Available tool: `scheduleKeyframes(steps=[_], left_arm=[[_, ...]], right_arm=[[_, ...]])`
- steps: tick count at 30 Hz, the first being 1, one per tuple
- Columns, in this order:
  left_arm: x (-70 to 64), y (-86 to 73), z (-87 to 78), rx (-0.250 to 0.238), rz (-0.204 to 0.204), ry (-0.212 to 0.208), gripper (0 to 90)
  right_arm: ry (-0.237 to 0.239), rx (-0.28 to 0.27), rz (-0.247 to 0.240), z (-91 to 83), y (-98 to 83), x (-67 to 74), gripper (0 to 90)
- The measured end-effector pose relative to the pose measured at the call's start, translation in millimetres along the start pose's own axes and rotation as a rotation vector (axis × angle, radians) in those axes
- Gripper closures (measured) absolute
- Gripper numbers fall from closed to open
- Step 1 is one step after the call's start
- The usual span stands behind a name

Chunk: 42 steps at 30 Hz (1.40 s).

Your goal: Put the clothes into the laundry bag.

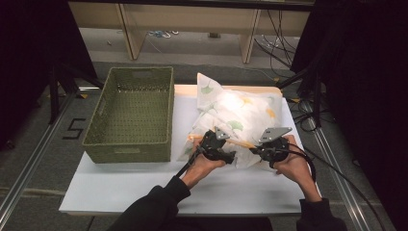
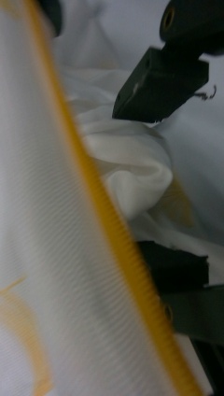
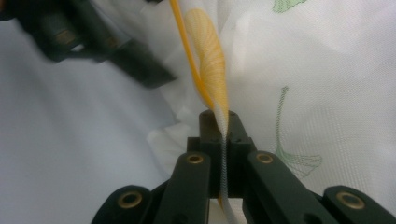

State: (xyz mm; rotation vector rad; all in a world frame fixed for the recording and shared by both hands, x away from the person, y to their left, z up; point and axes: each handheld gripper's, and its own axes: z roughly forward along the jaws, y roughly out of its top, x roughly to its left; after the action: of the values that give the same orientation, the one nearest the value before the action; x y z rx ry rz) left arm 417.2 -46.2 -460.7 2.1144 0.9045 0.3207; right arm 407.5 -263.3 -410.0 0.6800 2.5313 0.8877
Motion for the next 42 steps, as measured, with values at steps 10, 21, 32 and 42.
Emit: scheduleKeyframes(steps=[10,21,32,42], left_arm=[[-9.5,8.7,36.4,-0.041,-0.057,-0.014,39.4],[1.6,36.5,46.5,-0.211,-0.055,0.122,78.2],[12.1,30.1,57.1,-0.180,-0.058,0.167,68.3],[5.1,-2.9,-7.0,-0.070,-0.028,0.077,32.3]], right_arm=[[0.008,0.016,0.002,1.7,-1.4,0.3,89.8],[0.012,0.007,-0.011,1.6,-2.6,-1.4,89.9],[0.010,0.025,0.008,10.5,-7.5,-3.9,89.9],[0.027,0.039,0.023,16.9,-8.2,-0.3,89.8]])
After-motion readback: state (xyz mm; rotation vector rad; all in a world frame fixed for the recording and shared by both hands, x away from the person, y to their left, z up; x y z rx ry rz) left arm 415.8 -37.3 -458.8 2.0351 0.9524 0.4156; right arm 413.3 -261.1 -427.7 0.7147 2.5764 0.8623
